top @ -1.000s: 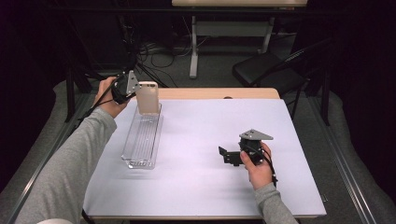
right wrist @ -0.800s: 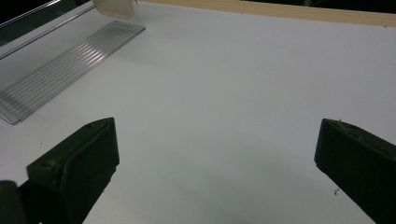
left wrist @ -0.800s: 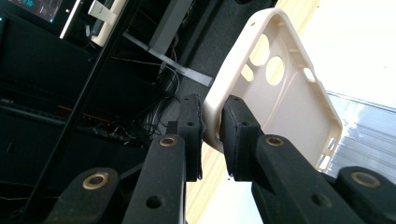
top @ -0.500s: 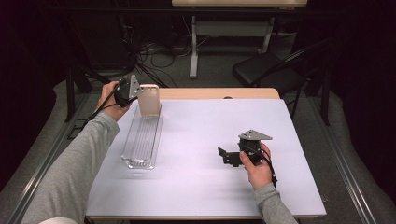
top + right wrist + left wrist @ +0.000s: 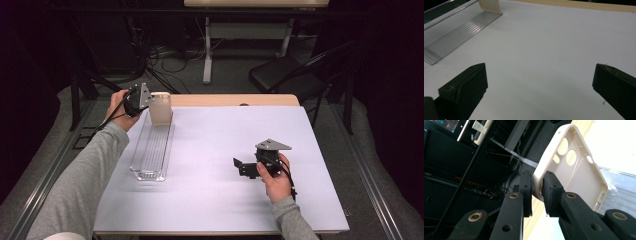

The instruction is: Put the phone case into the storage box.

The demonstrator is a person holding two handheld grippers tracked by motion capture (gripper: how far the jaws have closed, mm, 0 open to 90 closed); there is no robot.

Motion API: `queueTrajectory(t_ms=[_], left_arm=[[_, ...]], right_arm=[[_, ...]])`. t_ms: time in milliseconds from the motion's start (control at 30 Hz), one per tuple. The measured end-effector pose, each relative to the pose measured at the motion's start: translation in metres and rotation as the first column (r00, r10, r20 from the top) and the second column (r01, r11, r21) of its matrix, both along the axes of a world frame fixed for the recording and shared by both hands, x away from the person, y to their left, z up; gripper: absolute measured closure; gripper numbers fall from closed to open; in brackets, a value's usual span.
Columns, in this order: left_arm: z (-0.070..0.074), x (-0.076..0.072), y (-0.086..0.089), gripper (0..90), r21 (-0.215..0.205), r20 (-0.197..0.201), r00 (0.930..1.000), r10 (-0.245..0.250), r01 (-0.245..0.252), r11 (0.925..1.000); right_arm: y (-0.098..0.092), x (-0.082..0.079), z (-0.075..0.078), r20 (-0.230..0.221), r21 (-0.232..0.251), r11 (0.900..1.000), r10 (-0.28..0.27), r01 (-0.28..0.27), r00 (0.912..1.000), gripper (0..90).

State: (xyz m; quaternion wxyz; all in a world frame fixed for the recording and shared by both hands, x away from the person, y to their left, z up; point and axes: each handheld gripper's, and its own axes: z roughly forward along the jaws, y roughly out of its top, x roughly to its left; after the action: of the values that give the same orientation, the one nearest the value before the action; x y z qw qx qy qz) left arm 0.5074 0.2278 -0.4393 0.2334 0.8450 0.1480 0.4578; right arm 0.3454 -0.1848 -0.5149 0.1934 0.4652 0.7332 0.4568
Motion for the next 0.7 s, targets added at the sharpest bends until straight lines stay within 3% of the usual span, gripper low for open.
queueTrajectory(t_ms=[533, 700], left_arm=[[-0.004, 0.007, 0.007, 75.6, 0.048, -0.004, 0.9994, 0.033, -0.033, 0.9983], [-0.005, 0.01, 0.01, 74.4, 0.038, -0.009, 0.9991, 0.042, -0.041, 0.9984]], right_arm=[[0.002, 0.001, -0.001, -0.003, 0.002, 1.0, 0.01, -0.01, 0.9999, 0.0], [0.002, 0.001, -0.002, -0.003, 0.004, 1.0, 0.012, -0.012, 0.9999, 0.0]])
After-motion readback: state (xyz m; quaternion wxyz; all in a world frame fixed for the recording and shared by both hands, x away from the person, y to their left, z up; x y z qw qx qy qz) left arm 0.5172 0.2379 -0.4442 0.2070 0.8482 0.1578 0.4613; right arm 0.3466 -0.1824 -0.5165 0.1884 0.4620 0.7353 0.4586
